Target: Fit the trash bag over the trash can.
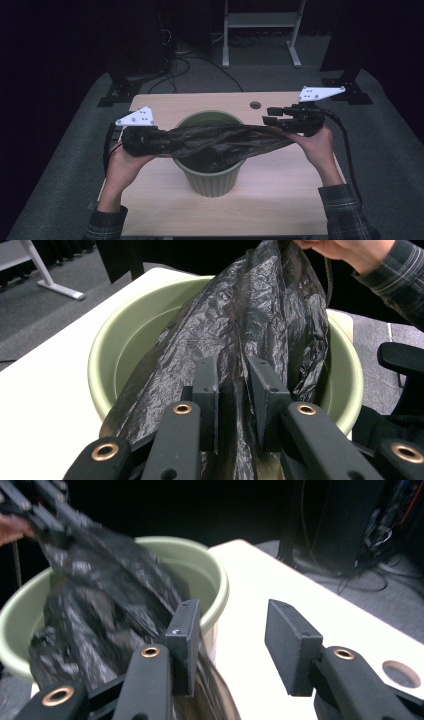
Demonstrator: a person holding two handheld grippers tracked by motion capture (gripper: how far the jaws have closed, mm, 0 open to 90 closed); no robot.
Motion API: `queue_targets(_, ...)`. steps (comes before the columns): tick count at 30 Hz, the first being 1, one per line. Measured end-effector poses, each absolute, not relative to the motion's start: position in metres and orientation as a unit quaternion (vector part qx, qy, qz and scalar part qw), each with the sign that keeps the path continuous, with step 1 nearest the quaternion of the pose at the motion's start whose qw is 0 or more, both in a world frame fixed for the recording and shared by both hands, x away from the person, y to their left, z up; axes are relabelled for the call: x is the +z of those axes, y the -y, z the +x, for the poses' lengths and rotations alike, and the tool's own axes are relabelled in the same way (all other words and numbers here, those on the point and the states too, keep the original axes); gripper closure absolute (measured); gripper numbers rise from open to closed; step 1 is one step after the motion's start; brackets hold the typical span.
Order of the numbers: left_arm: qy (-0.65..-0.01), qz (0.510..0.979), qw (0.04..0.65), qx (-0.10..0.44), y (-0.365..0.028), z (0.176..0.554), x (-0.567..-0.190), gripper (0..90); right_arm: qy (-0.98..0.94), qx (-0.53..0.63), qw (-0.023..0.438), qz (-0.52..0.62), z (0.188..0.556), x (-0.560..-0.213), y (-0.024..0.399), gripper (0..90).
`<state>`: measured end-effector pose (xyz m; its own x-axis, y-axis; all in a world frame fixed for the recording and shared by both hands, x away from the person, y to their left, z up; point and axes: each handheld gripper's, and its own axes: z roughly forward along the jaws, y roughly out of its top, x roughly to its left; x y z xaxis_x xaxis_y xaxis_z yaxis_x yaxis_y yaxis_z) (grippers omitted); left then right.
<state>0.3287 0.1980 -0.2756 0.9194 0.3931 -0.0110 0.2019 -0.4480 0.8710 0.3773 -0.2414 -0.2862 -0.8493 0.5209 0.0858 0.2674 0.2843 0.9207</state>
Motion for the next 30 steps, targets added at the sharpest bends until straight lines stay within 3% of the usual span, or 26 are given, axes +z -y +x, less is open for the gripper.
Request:
queue_targets(8, -0.178, 0.843, 0.498, 0.098, -0.201, 0.328, -0.275, 74.2, -0.811, 0.526, 0.097, 0.239, 0.375, -0.306, 0.235, 53.7)
queue_targets(11, -0.179, 0.842, 0.500, 0.098, -0.202, 0.329, -0.274, 73.9, -0.817, 0.518, 0.095, 0.235, 0.376, -0.310, 0.233, 64.0)
queue_targets(15, -0.182, 0.840, 0.502, 0.100, -0.204, 0.331, -0.273, 74.2, -0.821, 0.515, 0.087, 0.231, 0.379, -0.313, 0.231, 84.5)
queue_targets(17, -0.184, 0.838, 0.504, 0.099, -0.205, 0.333, -0.273, 76.7, -0.820, 0.517, 0.089, 0.228, 0.379, -0.313, 0.230, 89.6)
queue_targets(22, -0.194, 0.832, 0.509, 0.103, -0.209, 0.343, -0.270, 89.2, -0.812, 0.528, 0.097, 0.229, 0.381, -0.307, 0.230, 89.8)
queue_targets(30, -0.225, 0.817, 0.516, 0.127, -0.214, 0.374, -0.271, 89.8, -0.797, 0.540, 0.113, 0.246, 0.398, -0.304, 0.226, 89.8)
